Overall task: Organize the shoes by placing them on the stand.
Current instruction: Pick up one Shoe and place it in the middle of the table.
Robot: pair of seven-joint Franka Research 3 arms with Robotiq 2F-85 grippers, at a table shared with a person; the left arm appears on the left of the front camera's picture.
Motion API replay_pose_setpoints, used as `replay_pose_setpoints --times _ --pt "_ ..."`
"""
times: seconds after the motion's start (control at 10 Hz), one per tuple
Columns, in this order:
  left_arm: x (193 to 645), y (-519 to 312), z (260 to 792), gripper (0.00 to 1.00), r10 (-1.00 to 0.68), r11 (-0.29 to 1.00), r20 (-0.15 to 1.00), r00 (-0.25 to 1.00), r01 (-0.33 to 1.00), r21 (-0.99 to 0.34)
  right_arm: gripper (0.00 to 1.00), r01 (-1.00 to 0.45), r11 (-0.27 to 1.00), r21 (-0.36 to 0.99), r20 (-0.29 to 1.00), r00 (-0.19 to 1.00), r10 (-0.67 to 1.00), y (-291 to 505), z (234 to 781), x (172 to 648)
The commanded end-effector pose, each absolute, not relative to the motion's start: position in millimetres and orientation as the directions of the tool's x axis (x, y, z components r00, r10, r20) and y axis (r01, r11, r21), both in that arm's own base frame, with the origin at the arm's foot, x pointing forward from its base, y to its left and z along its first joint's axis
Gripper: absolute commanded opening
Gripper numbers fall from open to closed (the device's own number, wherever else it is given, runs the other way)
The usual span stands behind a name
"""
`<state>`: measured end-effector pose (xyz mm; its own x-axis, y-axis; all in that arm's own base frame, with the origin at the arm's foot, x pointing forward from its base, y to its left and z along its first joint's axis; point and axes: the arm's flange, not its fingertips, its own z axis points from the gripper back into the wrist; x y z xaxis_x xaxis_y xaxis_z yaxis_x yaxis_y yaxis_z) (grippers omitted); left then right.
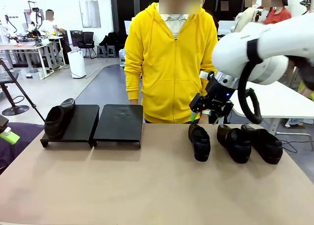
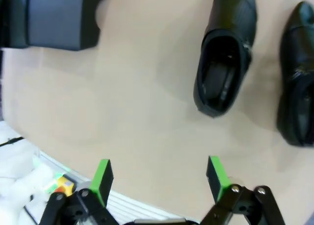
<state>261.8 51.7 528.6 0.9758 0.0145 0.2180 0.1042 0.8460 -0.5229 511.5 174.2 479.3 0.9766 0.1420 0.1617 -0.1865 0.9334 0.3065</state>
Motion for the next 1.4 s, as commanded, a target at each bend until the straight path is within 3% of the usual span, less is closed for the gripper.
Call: replay_pose_setpoints --times 0.0,0.6,1.1,1.2,1.3 --pt "262 54 529 1.00 0.005 0.843 0.227 0.974 0.117 -0.524 1.00 -0.215 0.933 0.290 0.133 0.974 0.183 184 468 556" --pt "262 54 529 1.00 0.005 0.843 0.227 0.974 0.117 -0.524 1.00 -0.118 0.979 0.169 0.052 0.992 0.111 205 381 605" --pt "262 54 529 1.00 0.005 0.843 0.227 0.974 0.117 -0.524 1.00 -0.077 0.990 0.115 0.033 0.997 0.074 213 362 621" --pt "262 54 529 1.00 0.005 0.843 0.227 0.974 0.117 -0.524 0.77 -0.085 0.990 0.109 0.039 0.996 0.081 214 361 621" --pt "262 54 529 1.00 0.005 0.843 0.227 0.974 0.117 -0.524 0.17 -0.085 0.990 0.114 0.044 0.996 0.080 215 360 622"
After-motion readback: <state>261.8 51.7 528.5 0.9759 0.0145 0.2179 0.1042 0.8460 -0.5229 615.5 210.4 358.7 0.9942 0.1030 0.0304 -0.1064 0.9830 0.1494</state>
